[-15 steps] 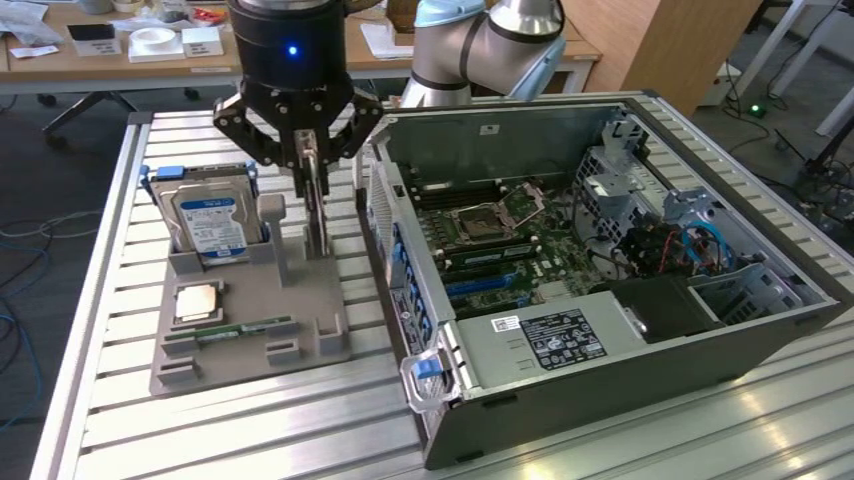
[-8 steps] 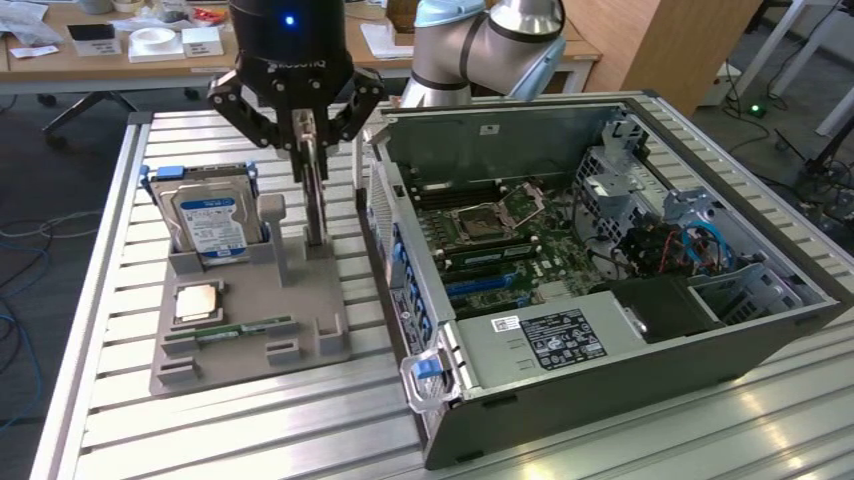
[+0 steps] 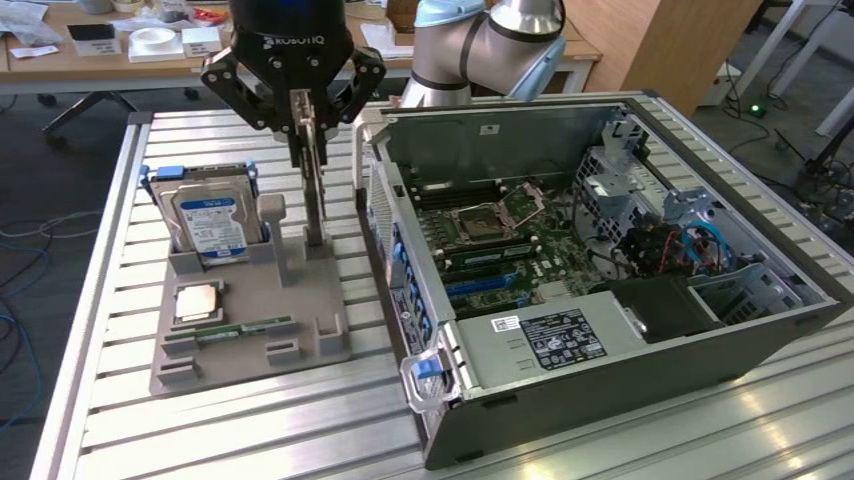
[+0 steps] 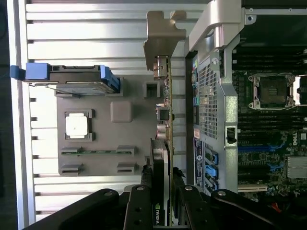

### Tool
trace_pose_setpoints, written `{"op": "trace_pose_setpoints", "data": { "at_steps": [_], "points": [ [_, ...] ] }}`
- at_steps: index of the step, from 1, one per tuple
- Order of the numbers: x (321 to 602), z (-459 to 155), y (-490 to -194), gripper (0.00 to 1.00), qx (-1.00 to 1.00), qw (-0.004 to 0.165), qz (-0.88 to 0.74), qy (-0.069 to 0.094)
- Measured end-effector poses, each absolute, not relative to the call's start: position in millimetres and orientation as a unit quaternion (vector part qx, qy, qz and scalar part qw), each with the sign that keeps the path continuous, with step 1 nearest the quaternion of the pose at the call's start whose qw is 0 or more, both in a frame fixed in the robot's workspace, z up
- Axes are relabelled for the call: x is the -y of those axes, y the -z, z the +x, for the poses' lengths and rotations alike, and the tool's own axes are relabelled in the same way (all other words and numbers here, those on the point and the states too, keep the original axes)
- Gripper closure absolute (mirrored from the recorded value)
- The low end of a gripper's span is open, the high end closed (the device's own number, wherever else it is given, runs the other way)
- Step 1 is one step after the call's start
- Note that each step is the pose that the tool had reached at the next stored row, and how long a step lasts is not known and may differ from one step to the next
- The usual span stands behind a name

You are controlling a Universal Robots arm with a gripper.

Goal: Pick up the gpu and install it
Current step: 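Pick up the gpu and move the gpu toward the slot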

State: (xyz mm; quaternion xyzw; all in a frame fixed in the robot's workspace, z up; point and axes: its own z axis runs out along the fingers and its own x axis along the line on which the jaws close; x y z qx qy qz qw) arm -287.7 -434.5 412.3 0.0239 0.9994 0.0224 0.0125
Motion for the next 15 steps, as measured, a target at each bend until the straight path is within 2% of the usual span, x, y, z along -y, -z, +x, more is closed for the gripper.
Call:
{"op": "trace_pose_setpoints", "data": {
  "at_steps": [15],
  "points": [
    [434.5, -281.3, -412.6, 0.73, -0.999, 0.012, 0.024, -0.022]
  ]
}}
